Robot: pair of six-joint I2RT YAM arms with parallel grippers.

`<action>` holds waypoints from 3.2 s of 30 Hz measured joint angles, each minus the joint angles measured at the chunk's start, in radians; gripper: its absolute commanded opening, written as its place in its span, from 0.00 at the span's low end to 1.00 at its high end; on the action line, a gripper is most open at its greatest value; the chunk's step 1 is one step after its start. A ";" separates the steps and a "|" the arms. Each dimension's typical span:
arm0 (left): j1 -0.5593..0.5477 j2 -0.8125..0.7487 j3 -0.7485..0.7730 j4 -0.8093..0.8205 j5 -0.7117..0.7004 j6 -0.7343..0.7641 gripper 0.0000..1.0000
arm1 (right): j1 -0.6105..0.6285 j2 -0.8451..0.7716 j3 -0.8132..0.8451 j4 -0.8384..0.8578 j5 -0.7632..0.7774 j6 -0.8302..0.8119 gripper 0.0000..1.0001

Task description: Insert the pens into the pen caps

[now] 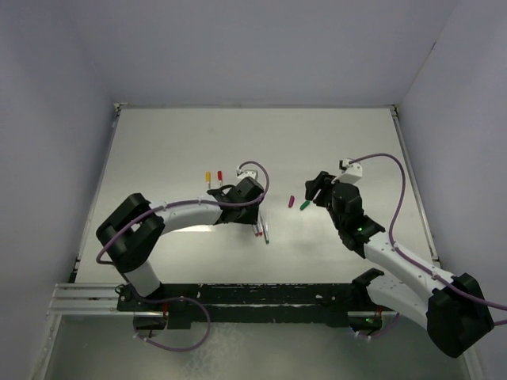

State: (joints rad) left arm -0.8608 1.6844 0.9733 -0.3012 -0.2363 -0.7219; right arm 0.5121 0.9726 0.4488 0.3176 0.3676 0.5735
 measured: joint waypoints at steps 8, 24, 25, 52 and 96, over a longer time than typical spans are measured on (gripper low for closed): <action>-0.005 0.029 0.027 -0.021 -0.021 -0.001 0.52 | 0.000 0.000 -0.011 0.002 -0.006 0.005 0.60; -0.005 0.068 0.062 -0.084 -0.041 0.008 0.43 | 0.000 0.000 -0.012 0.003 -0.020 0.023 0.59; -0.005 0.069 0.063 -0.086 -0.041 0.008 0.43 | 0.000 0.000 -0.012 0.003 -0.021 0.023 0.59; -0.008 0.105 0.123 -0.220 -0.036 0.061 0.00 | 0.000 -0.016 -0.012 0.000 -0.049 0.048 0.58; -0.008 -0.288 -0.063 -0.182 -0.033 0.079 0.00 | 0.019 0.543 0.318 -0.239 -0.185 -0.060 0.38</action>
State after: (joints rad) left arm -0.8692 1.3968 0.9108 -0.4831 -0.2691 -0.6426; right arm 0.5316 1.5158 0.7670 0.0784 0.1822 0.5140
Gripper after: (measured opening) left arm 0.029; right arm 0.393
